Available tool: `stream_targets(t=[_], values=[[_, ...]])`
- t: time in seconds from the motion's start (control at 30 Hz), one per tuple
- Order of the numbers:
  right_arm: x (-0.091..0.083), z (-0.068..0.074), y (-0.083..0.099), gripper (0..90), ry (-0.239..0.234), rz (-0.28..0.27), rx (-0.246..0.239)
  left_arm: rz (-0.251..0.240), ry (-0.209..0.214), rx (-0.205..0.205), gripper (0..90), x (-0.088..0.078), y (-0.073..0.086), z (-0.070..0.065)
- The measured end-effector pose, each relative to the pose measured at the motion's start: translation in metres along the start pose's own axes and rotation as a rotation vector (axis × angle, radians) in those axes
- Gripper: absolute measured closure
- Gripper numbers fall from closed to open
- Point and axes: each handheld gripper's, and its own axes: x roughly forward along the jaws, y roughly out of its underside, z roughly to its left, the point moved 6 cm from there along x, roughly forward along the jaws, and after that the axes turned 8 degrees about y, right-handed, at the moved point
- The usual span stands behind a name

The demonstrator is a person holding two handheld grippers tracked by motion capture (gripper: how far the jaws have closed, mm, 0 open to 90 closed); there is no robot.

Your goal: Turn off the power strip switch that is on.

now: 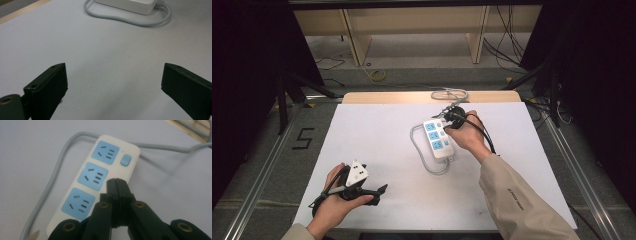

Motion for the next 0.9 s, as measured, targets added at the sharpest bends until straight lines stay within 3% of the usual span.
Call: stream_targets(t=[0.9], values=[[0.019, 0.003, -0.007, 90.0, -0.013, 0.05, 0.03, -0.004, 0.009, 0.001, 6.6, 0.001, -0.001, -0.002]])
